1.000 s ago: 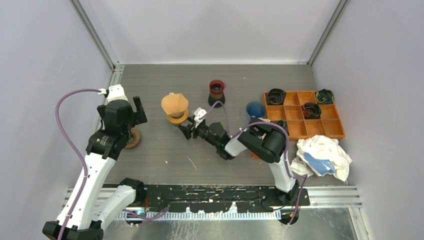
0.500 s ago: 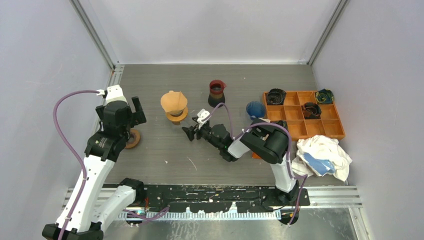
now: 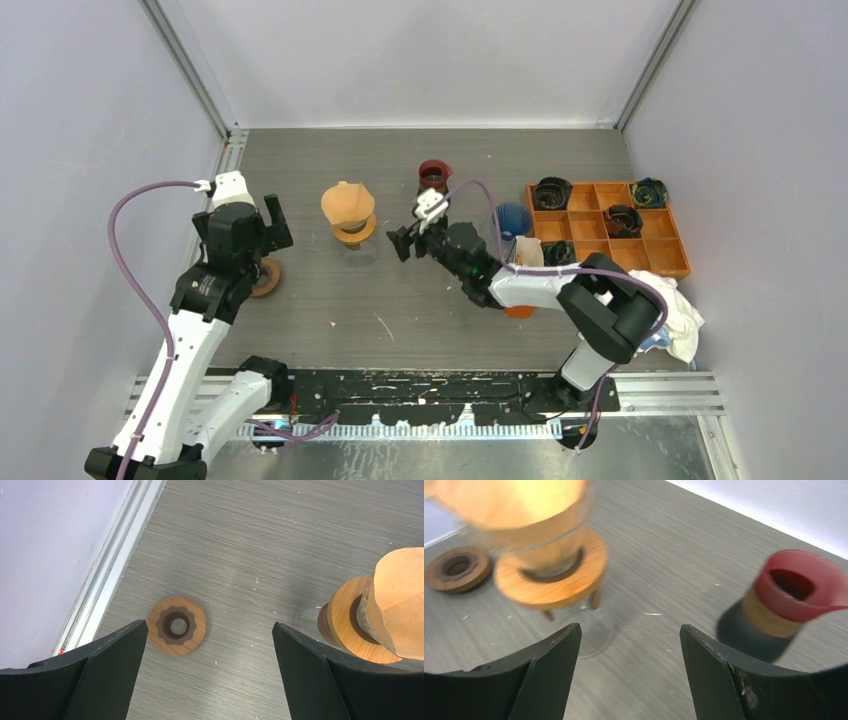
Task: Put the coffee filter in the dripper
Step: Move the coffee server to the center of the board.
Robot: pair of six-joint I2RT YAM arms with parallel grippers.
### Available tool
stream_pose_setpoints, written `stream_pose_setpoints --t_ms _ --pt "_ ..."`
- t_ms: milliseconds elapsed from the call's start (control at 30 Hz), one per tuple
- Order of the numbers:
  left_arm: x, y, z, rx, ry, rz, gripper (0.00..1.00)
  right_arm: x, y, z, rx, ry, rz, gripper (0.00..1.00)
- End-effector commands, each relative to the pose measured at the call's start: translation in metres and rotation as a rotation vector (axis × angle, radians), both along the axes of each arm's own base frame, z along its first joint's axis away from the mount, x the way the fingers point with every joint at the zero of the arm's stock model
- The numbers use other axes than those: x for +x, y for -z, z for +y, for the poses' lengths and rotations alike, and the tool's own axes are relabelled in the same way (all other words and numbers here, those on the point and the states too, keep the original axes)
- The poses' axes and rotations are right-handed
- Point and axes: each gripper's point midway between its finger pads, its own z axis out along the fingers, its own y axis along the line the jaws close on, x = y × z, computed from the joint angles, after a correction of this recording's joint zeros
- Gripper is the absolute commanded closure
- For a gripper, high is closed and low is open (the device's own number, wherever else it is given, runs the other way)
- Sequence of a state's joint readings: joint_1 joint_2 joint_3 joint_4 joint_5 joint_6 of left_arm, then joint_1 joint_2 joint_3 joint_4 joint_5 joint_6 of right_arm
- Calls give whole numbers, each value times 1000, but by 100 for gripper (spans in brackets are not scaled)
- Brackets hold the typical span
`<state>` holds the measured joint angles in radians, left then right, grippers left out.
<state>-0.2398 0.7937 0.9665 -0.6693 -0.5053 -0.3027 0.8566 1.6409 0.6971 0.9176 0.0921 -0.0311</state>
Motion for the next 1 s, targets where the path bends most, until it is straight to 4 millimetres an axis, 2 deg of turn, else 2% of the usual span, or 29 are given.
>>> stream_pose_setpoints --t_ms 0,267,433,667,767,967 --pt "6 -16 5 4 -25 -70 1 29 -22 -30 -36 98 106 21" --pt "6 -14 4 5 -24 -66 1 70 -48 -74 -88 207 207 21" --pt "7 -12 4 6 -25 -61 1 98 -58 -91 -112 282 263 21" --pt "8 -11 4 8 -22 -53 1 138 -49 -110 -90 383 370 25" --pt "8 -10 4 7 -21 -52 1 153 -45 -112 -97 384 392 25" --pt "9 -9 3 10 -17 -45 1 170 -30 -116 -117 405 461 26"
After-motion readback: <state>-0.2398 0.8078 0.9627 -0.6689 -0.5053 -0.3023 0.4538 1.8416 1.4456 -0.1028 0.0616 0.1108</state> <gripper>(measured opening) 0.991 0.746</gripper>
